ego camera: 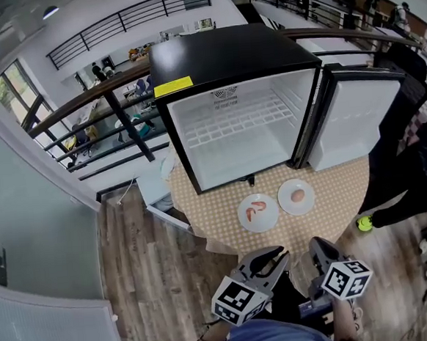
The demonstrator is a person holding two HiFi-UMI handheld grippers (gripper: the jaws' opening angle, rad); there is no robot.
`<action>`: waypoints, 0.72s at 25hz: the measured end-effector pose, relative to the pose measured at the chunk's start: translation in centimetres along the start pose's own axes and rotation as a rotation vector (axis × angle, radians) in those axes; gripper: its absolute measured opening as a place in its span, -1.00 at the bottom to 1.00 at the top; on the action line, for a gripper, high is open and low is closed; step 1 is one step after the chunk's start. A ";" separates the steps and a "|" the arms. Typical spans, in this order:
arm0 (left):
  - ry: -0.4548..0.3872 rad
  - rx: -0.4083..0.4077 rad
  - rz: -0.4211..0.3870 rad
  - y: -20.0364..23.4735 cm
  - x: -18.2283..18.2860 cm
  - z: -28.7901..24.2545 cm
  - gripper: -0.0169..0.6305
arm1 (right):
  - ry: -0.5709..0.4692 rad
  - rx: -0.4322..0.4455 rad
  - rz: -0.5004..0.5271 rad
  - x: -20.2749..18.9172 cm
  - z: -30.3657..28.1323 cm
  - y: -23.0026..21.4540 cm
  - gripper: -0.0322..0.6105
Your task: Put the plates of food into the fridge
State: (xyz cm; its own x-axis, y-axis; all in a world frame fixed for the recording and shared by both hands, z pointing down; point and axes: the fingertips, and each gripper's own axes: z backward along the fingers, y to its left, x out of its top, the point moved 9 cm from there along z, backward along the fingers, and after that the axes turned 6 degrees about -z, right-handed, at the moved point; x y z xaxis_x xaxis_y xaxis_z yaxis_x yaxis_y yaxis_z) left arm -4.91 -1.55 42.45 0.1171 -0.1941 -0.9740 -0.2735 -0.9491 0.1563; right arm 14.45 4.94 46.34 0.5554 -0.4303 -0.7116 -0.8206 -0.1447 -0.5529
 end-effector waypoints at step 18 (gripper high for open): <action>0.259 0.033 -0.043 10.3 -5.7 -15.2 -0.77 | 0.149 -0.033 -0.015 6.9 -11.4 -14.5 -0.84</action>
State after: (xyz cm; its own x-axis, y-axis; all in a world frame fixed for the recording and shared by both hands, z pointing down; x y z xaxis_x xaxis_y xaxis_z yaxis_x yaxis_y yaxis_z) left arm 6.11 -14.00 52.10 0.3682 -0.2151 -0.9045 -0.2936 -0.9500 0.1064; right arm 28.61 -6.05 54.37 0.5438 -0.5551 -0.6294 -0.8175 -0.1806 -0.5469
